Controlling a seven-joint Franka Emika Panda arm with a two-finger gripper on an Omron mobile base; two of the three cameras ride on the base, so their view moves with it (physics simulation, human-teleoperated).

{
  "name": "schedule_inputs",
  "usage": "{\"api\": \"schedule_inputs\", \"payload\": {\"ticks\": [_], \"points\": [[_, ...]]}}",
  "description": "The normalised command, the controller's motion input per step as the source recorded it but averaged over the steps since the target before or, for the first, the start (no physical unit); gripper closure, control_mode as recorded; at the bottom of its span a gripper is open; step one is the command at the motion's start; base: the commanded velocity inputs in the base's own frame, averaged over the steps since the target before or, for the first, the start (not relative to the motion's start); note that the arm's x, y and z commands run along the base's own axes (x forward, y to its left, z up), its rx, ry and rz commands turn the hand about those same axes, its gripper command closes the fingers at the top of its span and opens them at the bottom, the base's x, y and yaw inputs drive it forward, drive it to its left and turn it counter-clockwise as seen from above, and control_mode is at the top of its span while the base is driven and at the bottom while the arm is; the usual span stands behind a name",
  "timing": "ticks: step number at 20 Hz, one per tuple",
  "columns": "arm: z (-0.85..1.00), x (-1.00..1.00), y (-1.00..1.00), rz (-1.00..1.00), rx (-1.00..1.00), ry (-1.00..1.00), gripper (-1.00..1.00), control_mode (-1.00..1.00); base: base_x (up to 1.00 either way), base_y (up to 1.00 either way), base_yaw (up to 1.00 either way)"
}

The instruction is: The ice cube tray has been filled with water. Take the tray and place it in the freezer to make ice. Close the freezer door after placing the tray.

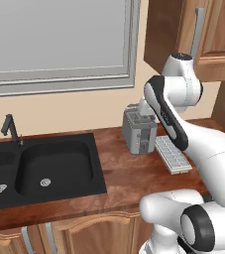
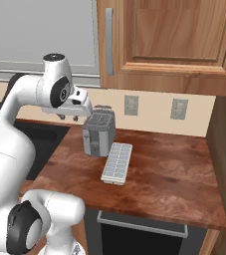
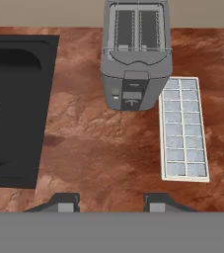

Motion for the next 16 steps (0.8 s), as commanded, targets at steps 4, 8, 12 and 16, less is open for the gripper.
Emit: {"api": "schedule_inputs", "payload": {"ticks": [4,8,12,16], "points": [[0.0,-0.27,-0.1,-0.02,0.02,-0.04,-1.0,-1.0,0.0,0.0,0.0],[-0.07,-0.46,-0.62,-0.11,0.18,-0.09,-1.0,-1.0,0.0,0.0,0.0],[-0.21,-0.39,-0.78,-0.15,0.27,-0.01,-1.0,-1.0,0.0,0.0,0.0],[-0.28,-0.27,-0.69,-0.13,0.3,0.0,-1.0,-1.0,0.0,0.0,0.0]]}}
